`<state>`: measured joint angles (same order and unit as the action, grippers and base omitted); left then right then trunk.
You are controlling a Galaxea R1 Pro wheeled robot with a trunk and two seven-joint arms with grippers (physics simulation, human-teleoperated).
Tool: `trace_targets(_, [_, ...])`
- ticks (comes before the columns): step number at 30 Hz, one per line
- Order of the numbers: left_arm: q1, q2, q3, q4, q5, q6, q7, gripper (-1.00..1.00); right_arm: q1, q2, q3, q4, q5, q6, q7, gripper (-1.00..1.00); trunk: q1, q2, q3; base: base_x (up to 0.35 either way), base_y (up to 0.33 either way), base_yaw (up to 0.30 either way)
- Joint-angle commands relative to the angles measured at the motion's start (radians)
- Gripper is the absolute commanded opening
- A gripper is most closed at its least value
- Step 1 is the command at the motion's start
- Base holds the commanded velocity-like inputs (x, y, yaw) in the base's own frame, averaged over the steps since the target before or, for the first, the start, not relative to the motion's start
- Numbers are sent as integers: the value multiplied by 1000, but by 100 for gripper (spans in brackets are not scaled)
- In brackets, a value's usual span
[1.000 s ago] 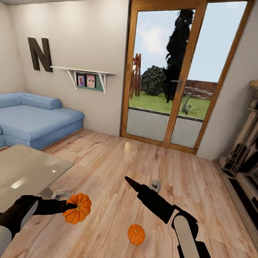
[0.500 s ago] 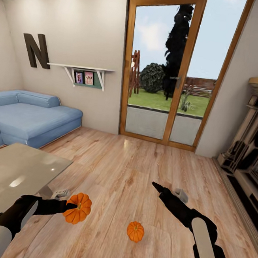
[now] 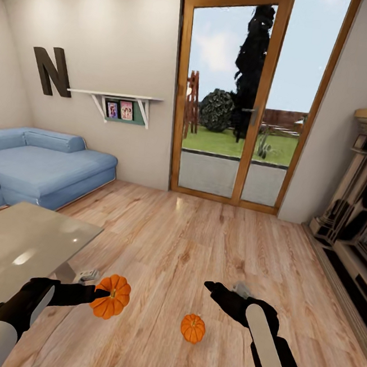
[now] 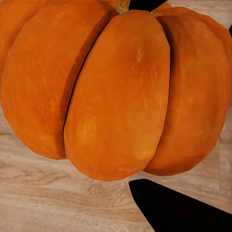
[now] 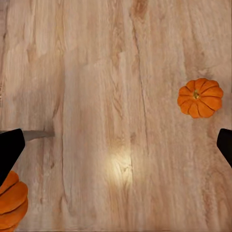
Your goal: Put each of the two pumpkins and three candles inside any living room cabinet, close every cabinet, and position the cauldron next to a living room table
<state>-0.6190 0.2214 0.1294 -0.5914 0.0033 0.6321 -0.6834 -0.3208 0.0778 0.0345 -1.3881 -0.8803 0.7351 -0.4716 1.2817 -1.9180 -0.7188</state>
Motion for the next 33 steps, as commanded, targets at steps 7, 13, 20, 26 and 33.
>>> trace_targets(7, [-1, -2, 6, -26, 3, 46, -5, -100, -6, 1, 49, 15, -7, -27, -9, 100, 27, -50, -23, 0, 0, 0])
trace_targets(13, [0, -10, 5, -207, 3, 225, 3, -100, -6, 2, 47, 62, -2, -51, -16, 100, 50, -92, -42, 0, 0, 0])
trace_targets(20, [1, -63, 5, -229, 4, 236, -2, -100, -22, 1, 49, 76, -1, -72, -37, 100, 77, -141, -64, 0, 0, 0])
trace_targets(26, [0, -65, 6, -239, 4, 241, -30, -100, -93, 1, 49, 214, -9, -62, -48, 100, 100, -183, -83, 0, 0, 0])
trace_targets(33, [1, -63, 4, -260, 4, 242, -192, -100, -102, -14, 29, 285, -20, -62, -15, 100, 126, -232, -105, 0, 0, 0])
